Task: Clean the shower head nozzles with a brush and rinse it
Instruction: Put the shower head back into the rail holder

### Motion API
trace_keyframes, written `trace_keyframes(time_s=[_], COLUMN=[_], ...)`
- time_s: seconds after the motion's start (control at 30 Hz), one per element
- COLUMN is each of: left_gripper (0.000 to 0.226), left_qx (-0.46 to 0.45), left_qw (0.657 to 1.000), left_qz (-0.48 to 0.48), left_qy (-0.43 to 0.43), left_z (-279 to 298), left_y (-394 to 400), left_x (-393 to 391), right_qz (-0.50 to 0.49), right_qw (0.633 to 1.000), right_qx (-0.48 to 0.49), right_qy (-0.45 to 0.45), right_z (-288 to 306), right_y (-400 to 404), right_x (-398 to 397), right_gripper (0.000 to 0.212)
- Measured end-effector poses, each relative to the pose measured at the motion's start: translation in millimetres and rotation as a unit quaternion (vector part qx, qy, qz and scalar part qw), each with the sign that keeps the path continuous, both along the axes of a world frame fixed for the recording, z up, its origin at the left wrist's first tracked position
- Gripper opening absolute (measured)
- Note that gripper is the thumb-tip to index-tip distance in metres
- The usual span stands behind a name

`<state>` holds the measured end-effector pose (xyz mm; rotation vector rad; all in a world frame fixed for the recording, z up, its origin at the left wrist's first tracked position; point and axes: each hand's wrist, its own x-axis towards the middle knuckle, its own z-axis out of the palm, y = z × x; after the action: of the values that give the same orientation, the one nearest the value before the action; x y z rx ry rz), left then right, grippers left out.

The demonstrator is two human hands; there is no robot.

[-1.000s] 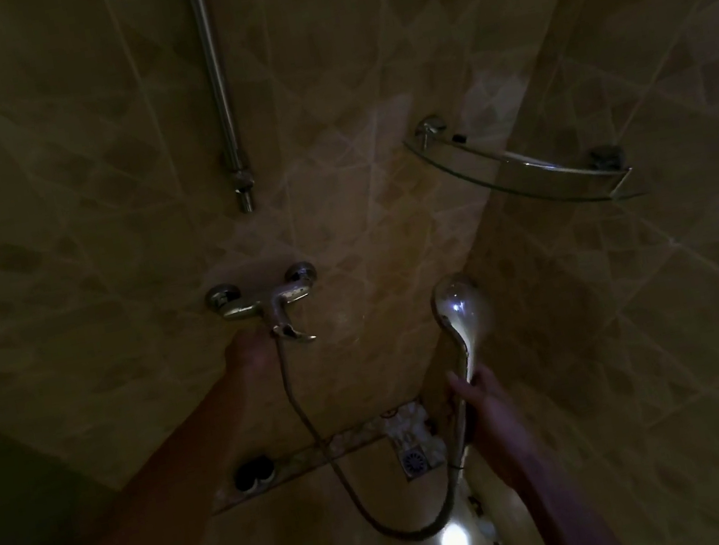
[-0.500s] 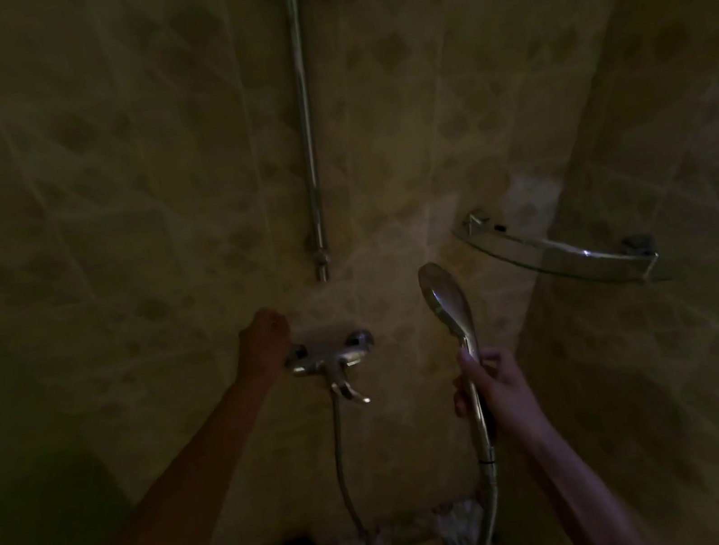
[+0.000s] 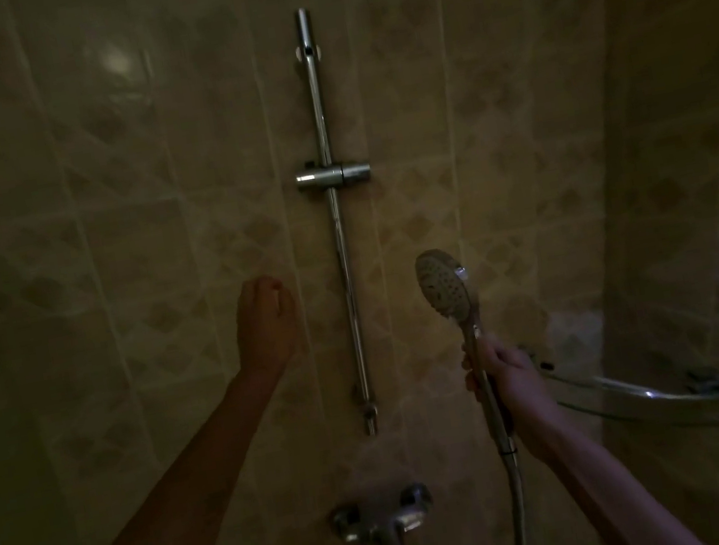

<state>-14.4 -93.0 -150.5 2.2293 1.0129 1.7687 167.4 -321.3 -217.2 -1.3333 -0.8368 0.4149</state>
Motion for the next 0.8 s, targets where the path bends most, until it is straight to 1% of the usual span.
trace_keyframes(time_s=[0.1, 0.2, 0.27, 0.33, 0.4, 0.47, 0.57, 0.7, 0.8], left_gripper=[0.027, 0.039, 0.045, 0.050, 0.055, 0.062, 0.068, 0.067, 0.067], left_qx=[0.081, 0.131, 0.138, 0.123, 0.104, 0.098, 0.114, 0.136, 0.169], left_qw=[0.994, 0.982, 0.975, 0.969, 0.967, 0.966, 0.961, 0.956, 0.952], left_qz=[0.074, 0.129, 0.159, 0.179, 0.176, 0.173, 0.199, 0.234, 0.239], left_qy=[0.002, 0.038, 0.074, 0.118, 0.152, 0.166, 0.154, 0.114, 0.092], left_z=[48.0, 81.4, 94.3, 99.4, 96.3, 87.6, 74.9, 67.7, 62.8], left_y=[13.4, 35.2, 52.6, 71.1, 93.0, 114.4, 135.0, 155.7, 171.2], left_x=[5.6, 7.0, 8.1, 11.4, 16.0, 22.7, 37.3, 47.6, 51.3], right_qz=[-0.011, -0.012, -0.018, -0.018, -0.005, 0.016, 0.042, 0.075, 0.083], right_qw=[0.999, 0.996, 0.993, 0.991, 0.990, 0.988, 0.985, 0.981, 0.976], right_qx=[0.030, 0.073, 0.091, 0.108, 0.125, 0.141, 0.156, 0.154, 0.178], right_qy=[-0.039, -0.051, -0.066, -0.072, -0.066, -0.056, -0.055, -0.095, -0.096], right_z=[32.2, 60.8, 76.0, 89.0, 102.1, 114.6, 131.4, 150.1, 167.5], right_y=[23.0, 44.1, 57.3, 70.4, 86.1, 102.4, 124.1, 149.8, 169.2], right_x=[13.8, 27.7, 38.4, 48.1, 54.0, 57.6, 65.4, 75.6, 84.7], right_gripper=[0.039, 0.039, 0.037, 0.034, 0.032, 0.029, 0.025, 0.029, 0.027])
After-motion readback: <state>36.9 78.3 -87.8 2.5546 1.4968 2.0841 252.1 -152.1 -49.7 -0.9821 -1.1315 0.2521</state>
